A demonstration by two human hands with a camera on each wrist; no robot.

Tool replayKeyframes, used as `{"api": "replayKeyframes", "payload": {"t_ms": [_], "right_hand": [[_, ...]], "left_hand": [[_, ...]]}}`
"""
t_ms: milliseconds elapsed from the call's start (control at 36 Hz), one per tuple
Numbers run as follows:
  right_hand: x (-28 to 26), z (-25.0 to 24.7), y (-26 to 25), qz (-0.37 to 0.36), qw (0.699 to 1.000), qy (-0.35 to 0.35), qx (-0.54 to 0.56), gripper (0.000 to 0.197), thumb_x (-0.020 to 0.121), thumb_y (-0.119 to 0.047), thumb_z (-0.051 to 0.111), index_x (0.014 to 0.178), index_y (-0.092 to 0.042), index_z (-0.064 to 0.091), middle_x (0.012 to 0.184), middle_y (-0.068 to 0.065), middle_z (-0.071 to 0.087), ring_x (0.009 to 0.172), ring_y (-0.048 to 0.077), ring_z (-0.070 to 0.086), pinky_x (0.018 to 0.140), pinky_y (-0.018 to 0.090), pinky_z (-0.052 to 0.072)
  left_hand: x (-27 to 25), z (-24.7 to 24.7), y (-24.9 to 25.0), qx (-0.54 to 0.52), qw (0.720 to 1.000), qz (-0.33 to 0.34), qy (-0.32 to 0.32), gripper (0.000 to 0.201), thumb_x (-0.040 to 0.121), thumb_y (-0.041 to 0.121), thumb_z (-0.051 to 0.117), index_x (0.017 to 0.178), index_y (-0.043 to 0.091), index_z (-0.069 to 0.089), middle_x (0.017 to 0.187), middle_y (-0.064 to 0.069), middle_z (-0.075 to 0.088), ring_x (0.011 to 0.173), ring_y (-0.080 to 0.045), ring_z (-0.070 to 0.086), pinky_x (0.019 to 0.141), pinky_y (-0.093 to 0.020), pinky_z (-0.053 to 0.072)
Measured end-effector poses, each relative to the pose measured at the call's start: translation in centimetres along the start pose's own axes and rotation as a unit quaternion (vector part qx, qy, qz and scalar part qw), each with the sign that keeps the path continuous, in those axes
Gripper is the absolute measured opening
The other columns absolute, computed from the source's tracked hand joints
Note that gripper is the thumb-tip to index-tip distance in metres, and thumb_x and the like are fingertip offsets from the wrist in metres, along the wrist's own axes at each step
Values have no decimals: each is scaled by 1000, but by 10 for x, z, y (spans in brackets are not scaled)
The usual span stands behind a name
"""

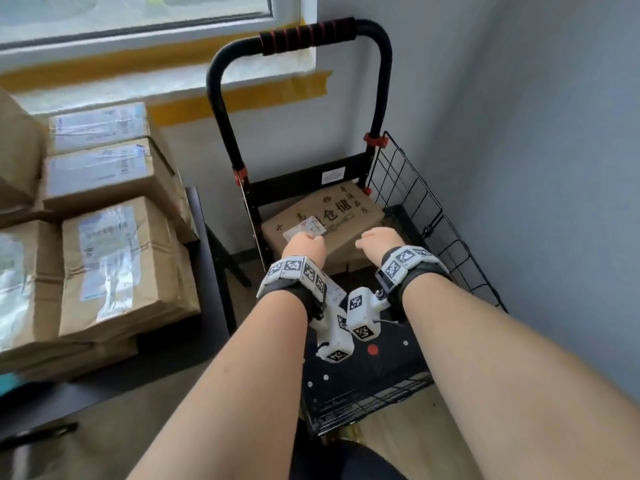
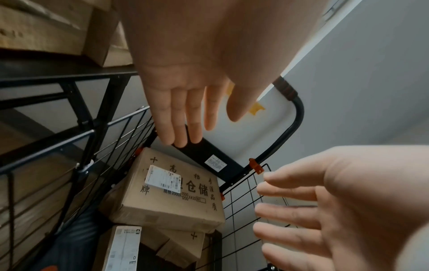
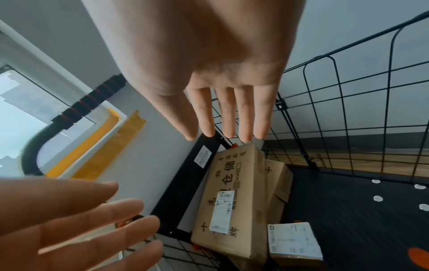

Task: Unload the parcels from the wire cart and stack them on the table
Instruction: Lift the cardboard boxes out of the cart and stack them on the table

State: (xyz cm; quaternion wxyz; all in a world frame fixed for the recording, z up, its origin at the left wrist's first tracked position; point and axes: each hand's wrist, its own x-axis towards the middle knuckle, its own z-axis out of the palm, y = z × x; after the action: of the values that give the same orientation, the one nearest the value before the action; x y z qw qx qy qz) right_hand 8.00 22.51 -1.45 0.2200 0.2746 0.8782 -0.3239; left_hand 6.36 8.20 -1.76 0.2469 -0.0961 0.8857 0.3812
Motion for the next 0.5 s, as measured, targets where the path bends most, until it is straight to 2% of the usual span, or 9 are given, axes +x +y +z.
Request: {"api": "replayKeyframes", "payload": {"t_ms": [56, 111, 167, 222, 278, 361, 500], "right_hand": [[11, 4, 3, 17, 1000, 15, -8, 38, 98, -23, 46, 130, -5, 57, 135, 11, 55, 124, 27, 51, 103, 32, 40], [18, 9, 7, 26, 999, 19, 1, 37, 98, -17, 45, 131, -4, 55, 136, 11, 54, 124, 26, 51, 104, 33, 40], [27, 17, 15, 19, 999, -15, -23, 39, 97, -10, 43, 134, -4, 52, 136, 12, 53, 126, 26, 50, 104, 33, 41], [37, 25, 23, 60, 997, -31, -28, 38, 97, -16, 46, 132, -5, 54, 134, 12, 55, 124, 27, 51, 101, 32, 42], [52, 38, 33, 57, 997, -29, -32, 38, 96, -24, 48, 129, -7, 57, 133, 12, 56, 123, 27, 52, 101, 33, 42], [70, 51, 42, 75, 995, -63, -9, 39, 100, -25, 41, 131, -6, 55, 138, 10, 52, 129, 25, 47, 107, 33, 38], [110, 67, 62, 52, 992, -106, -37, 38, 93, -23, 55, 128, -7, 59, 131, 12, 58, 122, 27, 54, 98, 31, 43]], "left_hand": [[14, 8, -5, 8, 1000, -4, -2, 26, 95, 24, 43, 91, 9, 63, 88, -7, 59, 77, -23, 53, 68, -26, 37], [25, 18, -11, 14, 1000, -14, -11, 26, 95, 24, 44, 79, 12, 61, 84, -5, 58, 75, -23, 54, 67, -26, 38], [35, 31, -18, 20, 999, -26, -26, 25, 93, 23, 45, 73, 16, 57, 81, -4, 58, 73, -22, 54, 68, -26, 40], [42, 43, -25, 21, 998, -40, -39, 21, 92, 24, 47, 77, 17, 59, 76, -2, 58, 74, -23, 55, 69, -26, 41], [50, 54, -32, 29, 997, -55, -50, 20, 92, 27, 47, 84, 15, 62, 79, -4, 60, 75, -23, 55, 66, -26, 40], [63, 68, -42, 36, 995, -74, -49, 29, 95, 30, 47, 108, 11, 63, 102, -8, 66, 87, -24, 59, 70, -27, 39], [87, 95, -53, 18, 992, -120, -24, 36, 97, 33, 44, 120, 10, 59, 118, -11, 62, 107, -29, 58, 77, -28, 38]]}}
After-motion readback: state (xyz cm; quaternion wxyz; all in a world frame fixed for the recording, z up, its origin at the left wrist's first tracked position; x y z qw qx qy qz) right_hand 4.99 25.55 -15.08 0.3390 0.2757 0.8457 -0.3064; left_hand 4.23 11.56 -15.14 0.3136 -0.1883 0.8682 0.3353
